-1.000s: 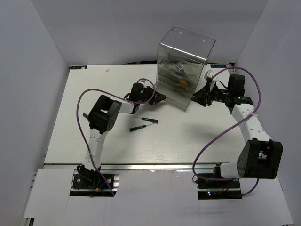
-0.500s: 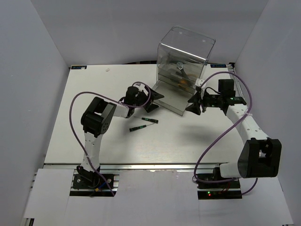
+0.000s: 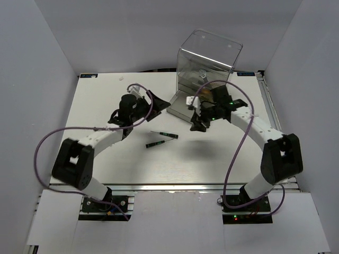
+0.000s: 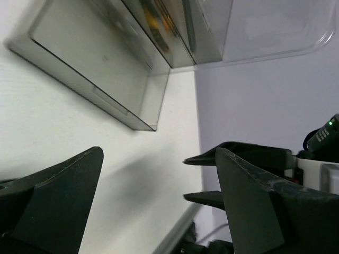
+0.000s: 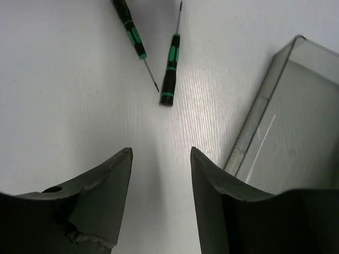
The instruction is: Sort the tools into containers
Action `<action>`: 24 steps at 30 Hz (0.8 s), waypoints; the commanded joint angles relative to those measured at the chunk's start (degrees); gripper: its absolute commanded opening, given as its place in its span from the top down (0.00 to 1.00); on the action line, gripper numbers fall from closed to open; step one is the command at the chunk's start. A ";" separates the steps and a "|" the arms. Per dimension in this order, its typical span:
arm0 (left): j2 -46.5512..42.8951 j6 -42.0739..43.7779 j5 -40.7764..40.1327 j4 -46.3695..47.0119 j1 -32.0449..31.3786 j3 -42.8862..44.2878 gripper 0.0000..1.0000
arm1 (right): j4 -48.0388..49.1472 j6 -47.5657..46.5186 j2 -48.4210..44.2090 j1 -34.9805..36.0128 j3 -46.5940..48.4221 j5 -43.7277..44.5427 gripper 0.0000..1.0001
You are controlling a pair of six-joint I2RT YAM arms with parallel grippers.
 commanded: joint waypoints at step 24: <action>-60.11 16.39 -28.62 -56.61 2.52 -13.01 0.02 | 3.23 16.43 35.28 21.83 26.28 31.03 0.50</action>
